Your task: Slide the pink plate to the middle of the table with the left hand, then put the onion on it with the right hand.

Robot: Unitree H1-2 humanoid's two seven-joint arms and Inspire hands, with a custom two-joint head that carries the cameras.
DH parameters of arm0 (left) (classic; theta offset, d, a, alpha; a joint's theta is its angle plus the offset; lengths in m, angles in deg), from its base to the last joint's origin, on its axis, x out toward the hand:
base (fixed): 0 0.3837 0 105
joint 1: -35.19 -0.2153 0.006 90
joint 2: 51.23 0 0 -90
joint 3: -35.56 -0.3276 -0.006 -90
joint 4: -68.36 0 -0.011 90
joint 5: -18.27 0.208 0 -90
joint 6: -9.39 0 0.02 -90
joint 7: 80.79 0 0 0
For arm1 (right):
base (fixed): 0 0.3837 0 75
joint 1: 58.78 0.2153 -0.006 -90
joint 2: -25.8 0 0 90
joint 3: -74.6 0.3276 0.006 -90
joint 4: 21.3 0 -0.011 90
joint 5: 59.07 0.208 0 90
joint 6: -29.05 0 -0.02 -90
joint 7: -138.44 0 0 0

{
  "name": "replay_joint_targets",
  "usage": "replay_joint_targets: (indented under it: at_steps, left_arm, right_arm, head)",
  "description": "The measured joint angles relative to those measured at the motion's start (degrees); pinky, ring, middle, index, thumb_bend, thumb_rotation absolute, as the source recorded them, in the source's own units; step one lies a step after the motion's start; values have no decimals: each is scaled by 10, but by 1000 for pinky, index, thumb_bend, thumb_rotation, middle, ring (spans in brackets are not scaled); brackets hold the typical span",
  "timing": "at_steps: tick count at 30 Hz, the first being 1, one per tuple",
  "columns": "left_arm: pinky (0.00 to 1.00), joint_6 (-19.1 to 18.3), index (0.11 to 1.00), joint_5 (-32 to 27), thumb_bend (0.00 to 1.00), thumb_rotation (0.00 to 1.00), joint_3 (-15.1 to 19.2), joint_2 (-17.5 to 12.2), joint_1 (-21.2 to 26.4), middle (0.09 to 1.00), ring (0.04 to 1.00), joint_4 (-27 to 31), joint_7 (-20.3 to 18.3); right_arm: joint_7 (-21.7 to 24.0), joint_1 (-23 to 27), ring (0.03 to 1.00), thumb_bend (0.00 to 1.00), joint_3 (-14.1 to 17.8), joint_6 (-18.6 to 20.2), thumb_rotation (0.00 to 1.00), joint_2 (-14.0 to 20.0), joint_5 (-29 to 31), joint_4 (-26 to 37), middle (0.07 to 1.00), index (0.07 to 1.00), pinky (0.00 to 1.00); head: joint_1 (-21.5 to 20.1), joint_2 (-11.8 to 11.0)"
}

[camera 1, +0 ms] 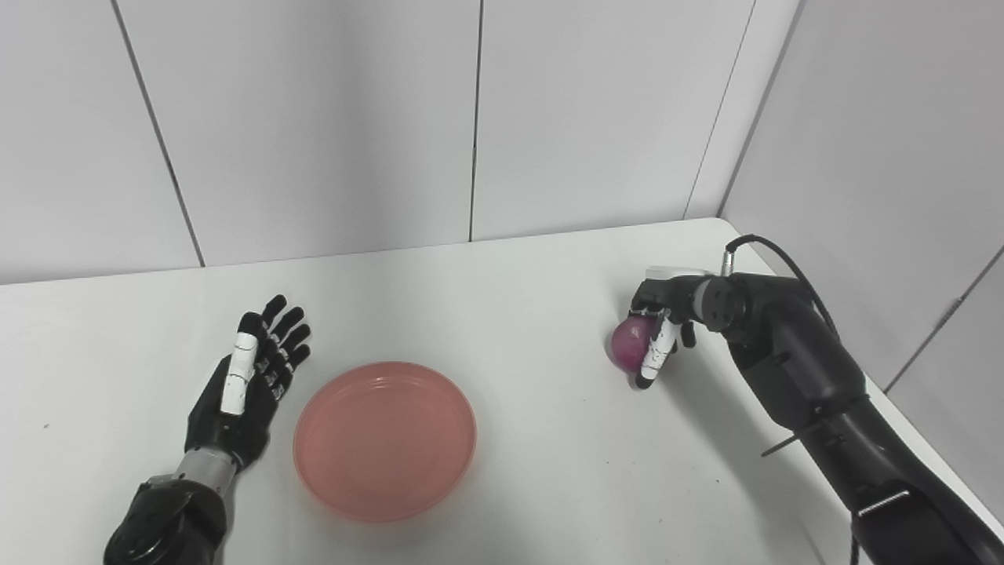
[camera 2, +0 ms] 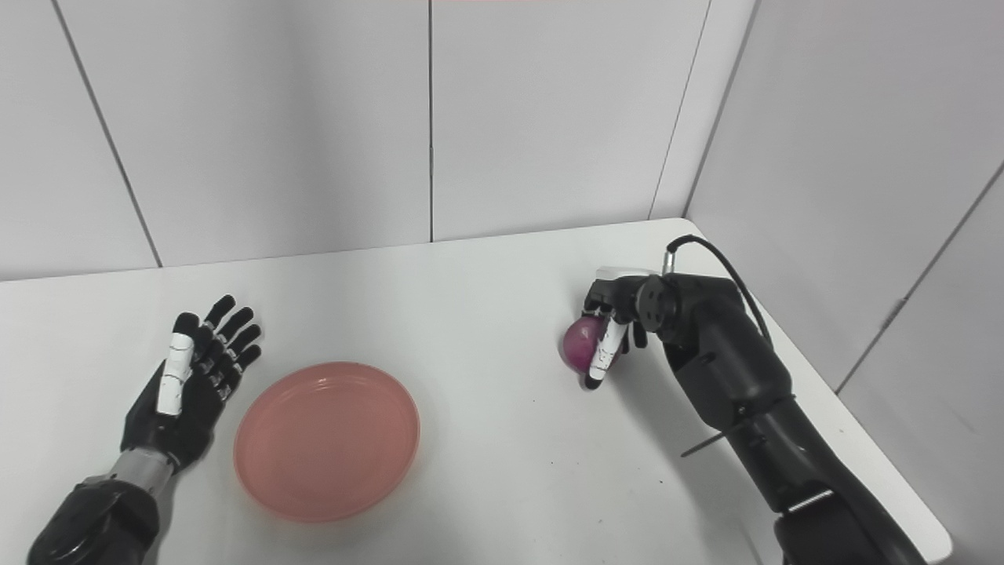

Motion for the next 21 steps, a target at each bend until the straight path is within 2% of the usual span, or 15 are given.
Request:
replay_joint_targets:
  at_steps: [11, 16, 21]
  left_arm:
    - [977, 0, 942, 1, 791, 837, -2, 0, 0, 958, 959, 0, 0]
    - [978, 0, 940, 1, 797, 833, -2, 0, 1, 958, 960, -1, 0]
    - [985, 0, 932, 1, 799, 825, -3, 0, 1, 958, 960, -1, 0]
  right_arm:
    - [5, 0, 367, 523, -3, 0, 147, 1, 5, 7, 551, 492, 265]
    - [25, 5, 361, 523, -11, 0, 144, -3, 8, 45, 539, 491, 261]
    - [42, 34, 359, 522, -10, 0, 144, -22, 4, 82, 512, 492, 263]
  head:
    - [1, 0]
    - [2, 0]
    - [4, 1]
